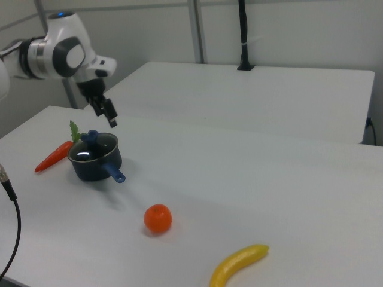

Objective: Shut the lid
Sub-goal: 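Open the gripper and raise it away from the lidded saucepan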

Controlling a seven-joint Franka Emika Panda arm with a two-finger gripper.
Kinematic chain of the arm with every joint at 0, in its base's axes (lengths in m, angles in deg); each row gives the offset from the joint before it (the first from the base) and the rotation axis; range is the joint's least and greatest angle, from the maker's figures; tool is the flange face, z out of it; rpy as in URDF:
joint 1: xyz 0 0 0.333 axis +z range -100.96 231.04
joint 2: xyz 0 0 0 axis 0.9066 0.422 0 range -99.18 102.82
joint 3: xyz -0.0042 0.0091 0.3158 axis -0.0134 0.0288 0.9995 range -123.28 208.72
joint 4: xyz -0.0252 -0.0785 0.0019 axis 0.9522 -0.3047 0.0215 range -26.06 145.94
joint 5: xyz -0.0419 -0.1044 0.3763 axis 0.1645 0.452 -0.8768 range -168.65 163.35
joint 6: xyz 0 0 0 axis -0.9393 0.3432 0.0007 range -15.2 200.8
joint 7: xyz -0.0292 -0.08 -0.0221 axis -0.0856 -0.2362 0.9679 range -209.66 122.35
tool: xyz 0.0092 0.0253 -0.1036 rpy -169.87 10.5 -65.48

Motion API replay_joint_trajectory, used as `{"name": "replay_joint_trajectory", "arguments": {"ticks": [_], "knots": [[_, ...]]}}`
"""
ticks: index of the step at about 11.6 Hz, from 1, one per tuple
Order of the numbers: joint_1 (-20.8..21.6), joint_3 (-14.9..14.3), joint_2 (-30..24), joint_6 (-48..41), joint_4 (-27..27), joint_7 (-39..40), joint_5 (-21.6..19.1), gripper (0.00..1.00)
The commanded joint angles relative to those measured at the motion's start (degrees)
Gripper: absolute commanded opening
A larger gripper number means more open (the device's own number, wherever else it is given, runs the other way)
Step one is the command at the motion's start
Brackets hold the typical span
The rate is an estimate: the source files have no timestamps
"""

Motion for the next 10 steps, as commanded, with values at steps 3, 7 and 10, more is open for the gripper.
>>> {"name": "replay_joint_trajectory", "arguments": {"ticks": [3,7,10], "knots": [[-23.86,10.33,-16.99,-16.14,8.23,21.47,0.28,1.0],[-33.86,12.75,-23.61,-16.35,13.24,28.29,0.54,1.0],[-35.36,12.66,-21.85,-16.09,12.45,28.99,1.33,1.0]]}}
